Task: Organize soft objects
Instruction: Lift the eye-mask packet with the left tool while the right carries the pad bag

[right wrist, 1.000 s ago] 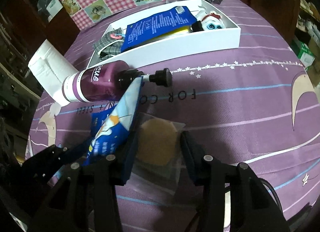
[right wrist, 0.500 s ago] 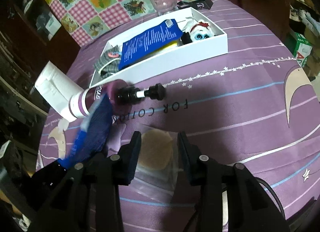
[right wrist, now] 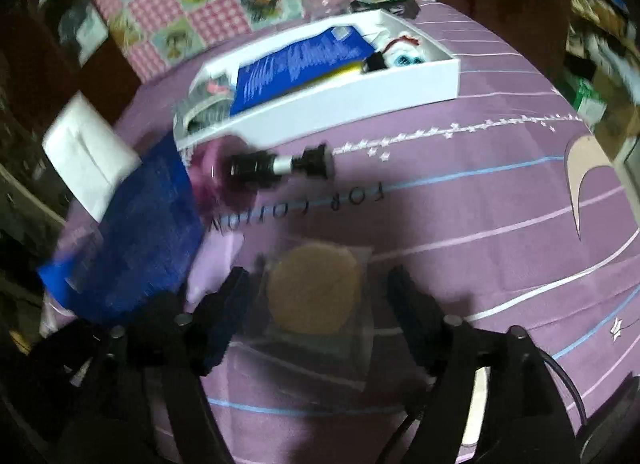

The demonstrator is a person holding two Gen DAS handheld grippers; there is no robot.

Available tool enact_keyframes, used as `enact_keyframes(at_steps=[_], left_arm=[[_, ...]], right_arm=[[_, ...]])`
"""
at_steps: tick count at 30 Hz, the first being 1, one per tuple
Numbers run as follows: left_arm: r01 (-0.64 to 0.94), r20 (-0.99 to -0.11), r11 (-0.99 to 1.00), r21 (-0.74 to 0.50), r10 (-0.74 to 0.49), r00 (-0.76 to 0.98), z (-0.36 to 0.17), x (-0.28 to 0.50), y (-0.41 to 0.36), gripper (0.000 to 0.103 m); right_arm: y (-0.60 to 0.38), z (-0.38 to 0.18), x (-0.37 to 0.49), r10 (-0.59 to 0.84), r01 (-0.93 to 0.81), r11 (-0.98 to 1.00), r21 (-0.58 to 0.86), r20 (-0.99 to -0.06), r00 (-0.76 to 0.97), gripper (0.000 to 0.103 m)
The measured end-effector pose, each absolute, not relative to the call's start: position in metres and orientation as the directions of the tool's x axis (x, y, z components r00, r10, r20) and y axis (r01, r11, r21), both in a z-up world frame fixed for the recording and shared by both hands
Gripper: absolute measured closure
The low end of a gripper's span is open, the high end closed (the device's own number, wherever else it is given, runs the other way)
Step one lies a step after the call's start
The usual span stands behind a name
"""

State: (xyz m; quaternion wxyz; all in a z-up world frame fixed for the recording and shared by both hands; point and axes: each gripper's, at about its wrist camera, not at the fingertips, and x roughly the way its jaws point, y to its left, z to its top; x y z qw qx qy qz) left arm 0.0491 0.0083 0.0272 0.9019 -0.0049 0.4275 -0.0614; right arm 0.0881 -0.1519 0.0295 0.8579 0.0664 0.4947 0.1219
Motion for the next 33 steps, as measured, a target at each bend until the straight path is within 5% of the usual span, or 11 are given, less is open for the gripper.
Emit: enact_keyframes(at_steps=[5,7,13,33], left_arm=[[0.090,-0.765,0.991,-0.100,-0.134,0.630,0.031,0.048,0.017,0.098],[0.088,-0.758,0.991,-0.098,-0.131,0.639,0.033,0.047,0.018,0.098],[0.080,-0.746,0.991,-0.103,-0.130,0.653,0.038,0.046,0.022,0.099],[0.061,-0.667,0.996,-0.065,-0.089,0.740,0.070,0.030,0.022,0.099]], right_arm=[[-0.118,0.024,0.077,0.103,-0.231,0.973,-0.028,-0.837,0.538,0.029],[-0.120,0.026,0.076,0.134,-0.232,0.973,0.010,-0.841,0.524,0.043],[-0.137,0.029,0.082,0.183,-0.212,0.974,0.083,-0.840,0.511,0.057],[-0.150,0.072,0.071,0.445,-0.271,0.895,0.354,-0.676,0.588,0.059]])
